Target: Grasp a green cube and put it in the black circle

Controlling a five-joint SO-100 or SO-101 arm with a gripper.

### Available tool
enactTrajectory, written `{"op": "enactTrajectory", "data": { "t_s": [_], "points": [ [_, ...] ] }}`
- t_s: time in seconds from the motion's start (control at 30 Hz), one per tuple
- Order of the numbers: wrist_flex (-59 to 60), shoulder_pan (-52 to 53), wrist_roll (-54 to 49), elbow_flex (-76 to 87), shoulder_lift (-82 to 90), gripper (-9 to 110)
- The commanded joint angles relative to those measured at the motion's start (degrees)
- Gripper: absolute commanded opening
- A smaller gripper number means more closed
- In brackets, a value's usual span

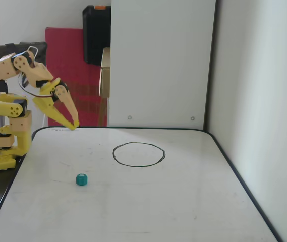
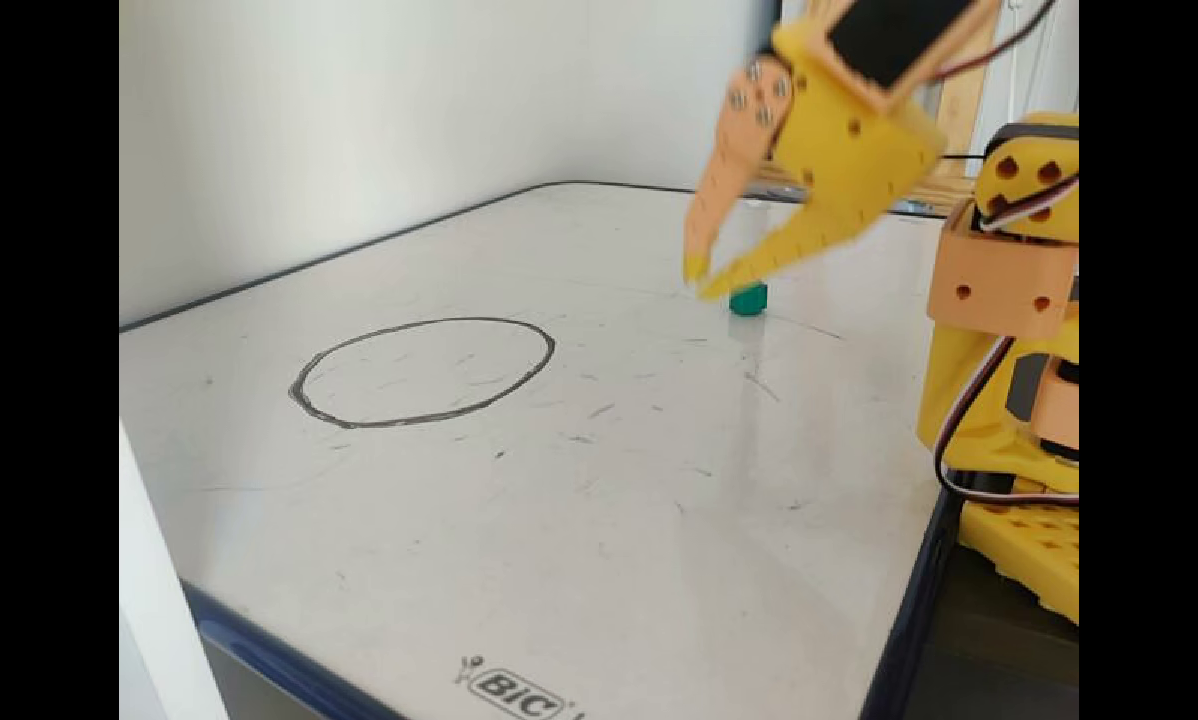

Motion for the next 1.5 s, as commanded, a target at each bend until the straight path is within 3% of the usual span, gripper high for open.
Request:
{"op": "enactTrajectory", "data": {
  "t_s": [0.0, 0.27, 0.57, 1.0, 1.47],
  "points": [
    [0.8, 4.4, -7.6, -11.3, -9.5, 0],
    [0.8, 19.5, -25.4, -35.8, -36.7, 6],
    [11.3, 23.5, -42.7, -47.6, -57.9, 8],
    [10.6, 27.0, -51.4, -53.6, -75.8, 9],
    [8.4, 31.8, -59.2, -49.7, -80.2, 9]
  ]
}}
